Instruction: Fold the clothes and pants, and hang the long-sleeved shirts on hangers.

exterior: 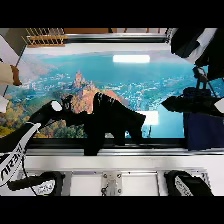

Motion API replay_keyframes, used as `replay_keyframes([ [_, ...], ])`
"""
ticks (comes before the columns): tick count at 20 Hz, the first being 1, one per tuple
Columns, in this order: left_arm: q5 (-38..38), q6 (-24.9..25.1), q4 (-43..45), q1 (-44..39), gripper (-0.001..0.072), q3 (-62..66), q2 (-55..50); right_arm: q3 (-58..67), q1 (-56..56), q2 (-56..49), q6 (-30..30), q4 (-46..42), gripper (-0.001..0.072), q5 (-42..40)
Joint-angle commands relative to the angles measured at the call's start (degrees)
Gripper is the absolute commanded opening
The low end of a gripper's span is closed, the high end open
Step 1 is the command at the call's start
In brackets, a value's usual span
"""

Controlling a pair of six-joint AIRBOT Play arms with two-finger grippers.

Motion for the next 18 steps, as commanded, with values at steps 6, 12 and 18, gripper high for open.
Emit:
replay_keyframes([
  [6, -0.6, 0.0, 0.0, 5.0, 0.0007, 1.2, 4.6, -16.2, 15.7, -13.3, -1.4, 5.9, 0.0525, -2.2],
  [12, -0.6, 0.0, 0.0, 5.6, 0.0007, 0.3, 4.5, -16.2, 26.2, -19.6, -1.9, 10.4, 0.0486, -10.4],
  [18, -6.1, 3.8, 0.0, 9.0, 0.0007, 6.8, 7.1, -7.9, 18.3, -13.1, -1.7, -2.6, 0.0013, -3.4],
])
